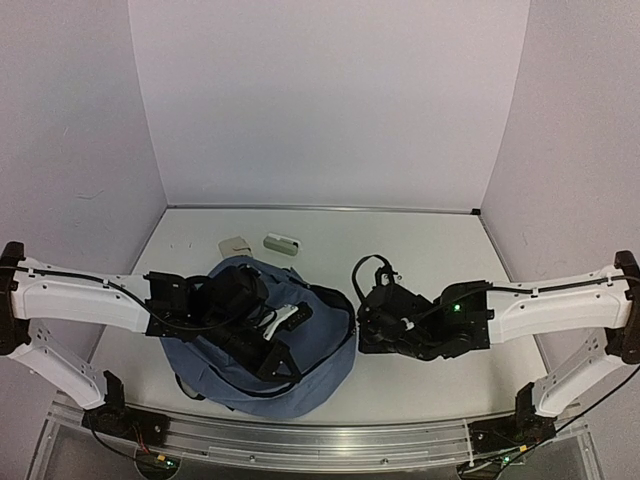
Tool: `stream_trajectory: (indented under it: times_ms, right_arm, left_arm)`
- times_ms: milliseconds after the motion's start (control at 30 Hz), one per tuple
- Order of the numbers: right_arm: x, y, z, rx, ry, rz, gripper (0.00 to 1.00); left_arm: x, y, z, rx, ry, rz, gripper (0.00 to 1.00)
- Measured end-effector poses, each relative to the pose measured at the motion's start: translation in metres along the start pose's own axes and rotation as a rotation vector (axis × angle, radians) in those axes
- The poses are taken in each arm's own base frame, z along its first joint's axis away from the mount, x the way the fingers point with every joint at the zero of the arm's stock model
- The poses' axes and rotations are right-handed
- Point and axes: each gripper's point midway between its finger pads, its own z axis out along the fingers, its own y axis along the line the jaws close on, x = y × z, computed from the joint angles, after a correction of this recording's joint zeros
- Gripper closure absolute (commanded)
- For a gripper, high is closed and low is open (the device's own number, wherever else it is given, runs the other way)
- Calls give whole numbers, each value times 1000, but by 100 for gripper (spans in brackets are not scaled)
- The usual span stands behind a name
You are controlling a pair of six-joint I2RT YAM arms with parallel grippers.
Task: Pack the student bag
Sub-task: Zip the student bag at the center of the board.
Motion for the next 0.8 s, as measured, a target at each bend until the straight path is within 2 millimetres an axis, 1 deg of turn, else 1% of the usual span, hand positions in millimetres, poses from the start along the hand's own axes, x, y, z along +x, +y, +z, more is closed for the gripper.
stream_trajectory:
  times_ms: [333,433,533,633,667,800]
  right_arm:
    - [-12,-17,7,46,-19,-27,100]
    - [-15,-18,9,49,-22,-39,100]
    - [-20,-15,10,31,-34,-48,100]
    - [-21,-8,14,-9,-40,-62,100]
    - [-20,-6,15,-27,-41,-63,100]
    - [-21,-6,19,-65,-42,-61,100]
  left_arm:
    - [13,-2,1,-1,47,-16,100]
    - [15,-2,-1,-3,53,-27,100]
    - [16,-4,-6,-2,50,-29,99]
    - [17,-5,-10,-3,47,-29,90]
    - [18,-6,-12,-4,42,-32,85]
    - [20,-9,-19,-13,29,-27,58]
